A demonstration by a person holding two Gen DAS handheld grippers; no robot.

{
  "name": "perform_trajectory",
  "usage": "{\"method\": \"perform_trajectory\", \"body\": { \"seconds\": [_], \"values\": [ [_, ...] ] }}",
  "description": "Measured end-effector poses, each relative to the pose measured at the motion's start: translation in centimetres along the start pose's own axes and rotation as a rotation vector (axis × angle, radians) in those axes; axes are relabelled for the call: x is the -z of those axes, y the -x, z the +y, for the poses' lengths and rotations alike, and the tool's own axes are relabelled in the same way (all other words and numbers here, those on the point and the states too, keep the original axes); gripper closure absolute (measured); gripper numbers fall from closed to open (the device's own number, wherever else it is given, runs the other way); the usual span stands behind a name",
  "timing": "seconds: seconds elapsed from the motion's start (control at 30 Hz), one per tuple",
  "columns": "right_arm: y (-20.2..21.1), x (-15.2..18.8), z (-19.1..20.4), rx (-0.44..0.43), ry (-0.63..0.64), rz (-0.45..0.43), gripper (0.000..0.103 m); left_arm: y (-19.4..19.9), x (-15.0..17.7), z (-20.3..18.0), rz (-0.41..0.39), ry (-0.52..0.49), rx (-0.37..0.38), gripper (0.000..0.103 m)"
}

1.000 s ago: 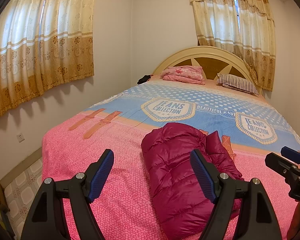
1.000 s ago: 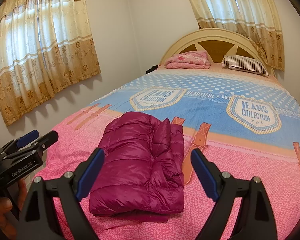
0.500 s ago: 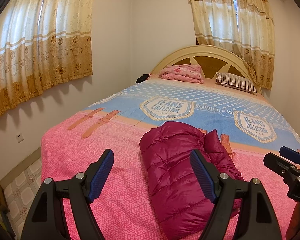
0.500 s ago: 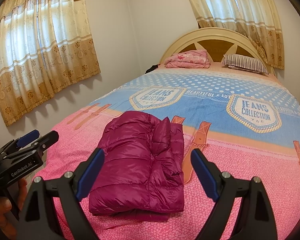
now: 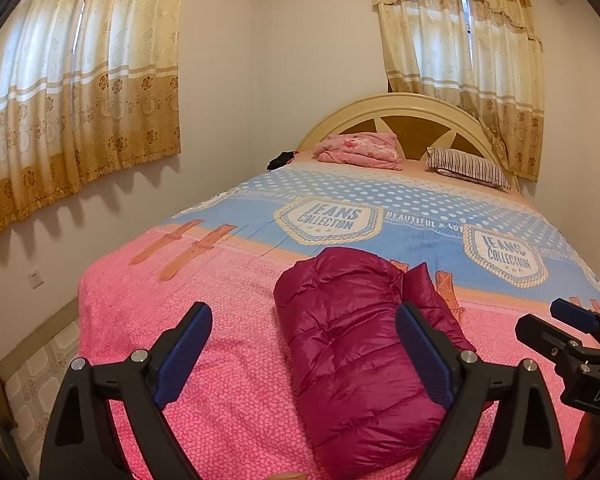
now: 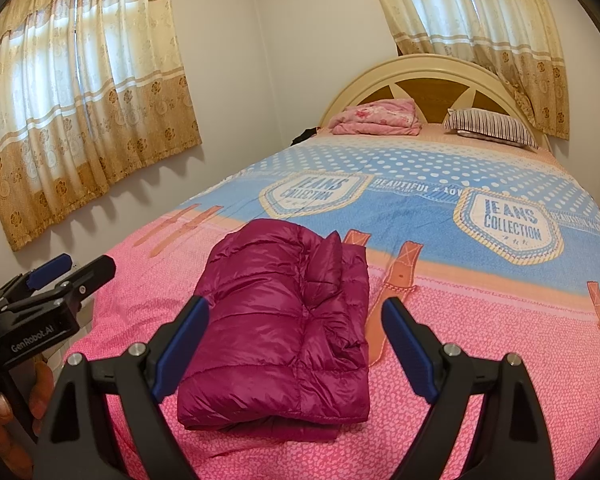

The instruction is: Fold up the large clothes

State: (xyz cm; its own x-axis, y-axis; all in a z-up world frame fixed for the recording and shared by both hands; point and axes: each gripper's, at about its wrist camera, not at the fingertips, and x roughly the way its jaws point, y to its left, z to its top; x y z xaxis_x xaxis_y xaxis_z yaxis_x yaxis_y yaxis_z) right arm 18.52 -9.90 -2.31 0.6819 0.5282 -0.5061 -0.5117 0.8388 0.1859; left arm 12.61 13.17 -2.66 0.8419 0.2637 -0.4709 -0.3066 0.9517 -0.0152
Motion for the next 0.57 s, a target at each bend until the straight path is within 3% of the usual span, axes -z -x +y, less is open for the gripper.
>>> {"method": "perform_trajectory", "body": {
  "seconds": [0.57],
  "values": [
    [-0.12, 0.07, 0.02, 0.002, -0.003, -0.001, 0.013, -0.19, 0.44, -0.83, -0.007, -0.044, -0.037, 0.007]
  ]
}}
